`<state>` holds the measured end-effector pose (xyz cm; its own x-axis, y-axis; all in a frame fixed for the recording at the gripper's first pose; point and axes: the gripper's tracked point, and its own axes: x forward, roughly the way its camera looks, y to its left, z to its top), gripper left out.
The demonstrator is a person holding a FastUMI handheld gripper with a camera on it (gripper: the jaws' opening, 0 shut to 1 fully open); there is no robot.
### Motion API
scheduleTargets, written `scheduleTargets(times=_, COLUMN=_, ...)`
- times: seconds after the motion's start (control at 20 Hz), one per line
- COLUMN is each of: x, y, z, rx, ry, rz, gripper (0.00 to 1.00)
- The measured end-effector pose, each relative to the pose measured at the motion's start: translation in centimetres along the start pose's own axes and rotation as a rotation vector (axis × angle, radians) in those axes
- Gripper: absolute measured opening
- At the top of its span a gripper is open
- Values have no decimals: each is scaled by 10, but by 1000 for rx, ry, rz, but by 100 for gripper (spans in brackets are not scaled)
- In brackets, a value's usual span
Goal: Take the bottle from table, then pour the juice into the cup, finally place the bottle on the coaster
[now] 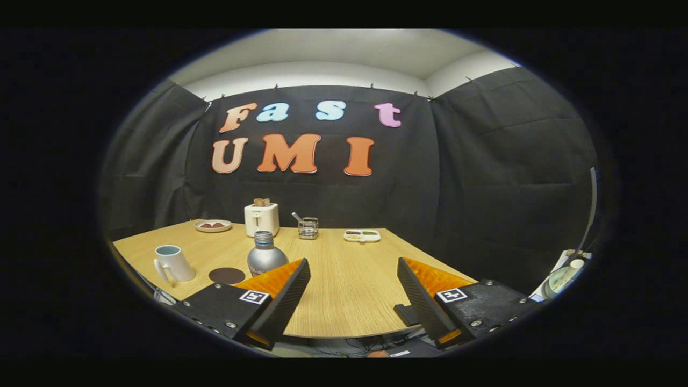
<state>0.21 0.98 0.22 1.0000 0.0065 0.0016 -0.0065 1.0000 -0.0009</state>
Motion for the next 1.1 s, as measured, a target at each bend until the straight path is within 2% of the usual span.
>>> scheduleTargets(times=0.35, x=-2, y=6, z=1, rx=20, ry=15, rz=26, gripper=97)
scheduleTargets(times=0.65, x=-5, y=31, z=2, rx=8, ry=15, rz=81, gripper=97)
scheduleTargets(times=0.9, x=-2, y=42, z=-7, rx=21, ry=34, rz=98, gripper=97)
scheduleTargets(times=1.1, x=0, y=67, z=-19, rx=37, ry=56, rz=141, gripper=97)
